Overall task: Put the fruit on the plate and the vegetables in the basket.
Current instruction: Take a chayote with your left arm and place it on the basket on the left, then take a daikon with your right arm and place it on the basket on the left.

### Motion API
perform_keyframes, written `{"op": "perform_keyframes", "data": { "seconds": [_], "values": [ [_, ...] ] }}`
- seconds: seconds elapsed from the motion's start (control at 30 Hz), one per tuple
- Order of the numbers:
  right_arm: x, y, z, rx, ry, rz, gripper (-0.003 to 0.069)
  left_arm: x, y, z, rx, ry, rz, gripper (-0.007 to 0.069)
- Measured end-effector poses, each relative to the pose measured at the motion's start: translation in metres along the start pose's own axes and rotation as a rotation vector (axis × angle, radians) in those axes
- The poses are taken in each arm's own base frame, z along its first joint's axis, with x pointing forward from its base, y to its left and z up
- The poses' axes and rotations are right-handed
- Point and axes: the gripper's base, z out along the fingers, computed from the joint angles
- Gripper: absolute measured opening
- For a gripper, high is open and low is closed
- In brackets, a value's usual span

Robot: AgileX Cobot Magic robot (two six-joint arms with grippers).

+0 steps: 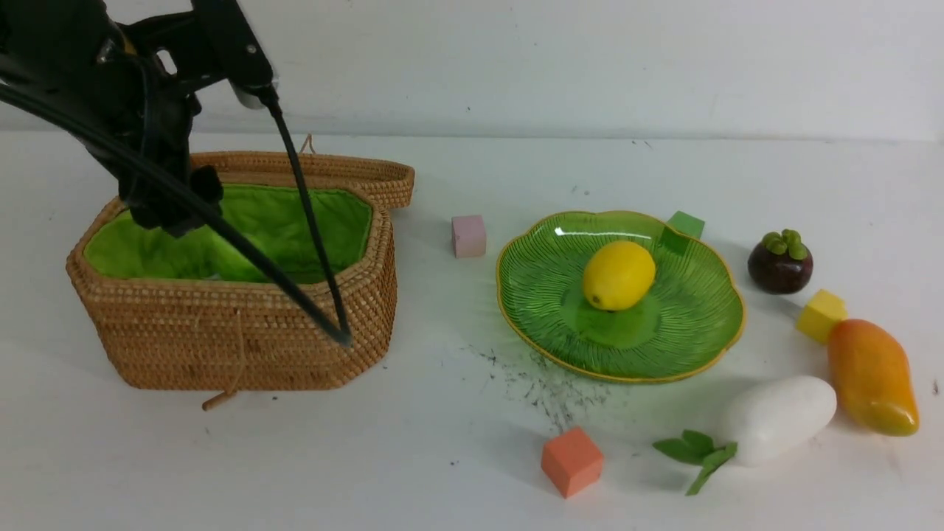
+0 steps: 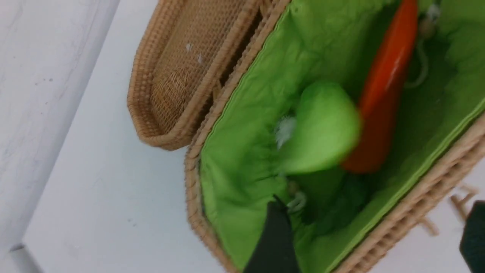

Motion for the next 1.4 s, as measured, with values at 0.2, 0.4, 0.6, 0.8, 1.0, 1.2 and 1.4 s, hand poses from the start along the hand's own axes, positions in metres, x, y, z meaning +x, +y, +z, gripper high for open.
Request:
{"op": "perform_keyframes", "data": {
  "seconds": [0.2,0.4,0.6,0.8,1.0,1.2,1.4],
  "values": [
    [0.000,-0.004,0.009,0.000,0.038,0.065,0.0202,-0.017,-0.014,-0.060,0.182,-0.290,-0.442,0.0185],
    [0.008,-0.025,0.048,0.054,0.255,0.212,0.0202,-0.006,-0.036,-0.140,0.335,-0.419,-0.573,-0.0013],
    [0.025,-0.055,0.105,0.127,0.519,0.306,0.0204,0.037,-0.076,-0.182,0.318,-0.478,-0.579,-0.0013],
    [0.050,-0.089,0.155,0.298,0.726,0.413,0.0223,0.089,-0.135,-0.176,0.366,-0.450,-0.607,-0.0013],
    [0.086,-0.147,0.191,0.615,0.839,0.600,0.0243,0.129,-0.174,-0.172,0.284,-0.547,-0.595,-0.0013],
    [0.120,-0.196,0.209,0.721,0.825,0.881,0.0287,0.136,-0.180,-0.179,0.228,-0.646,-0.579,-0.0013],
    [0.147,-0.219,0.228,0.729,0.817,0.989,0.0471,0.130,-0.179,-0.184,0.219,-0.731,-0.549,-0.0013]
  ]
}}
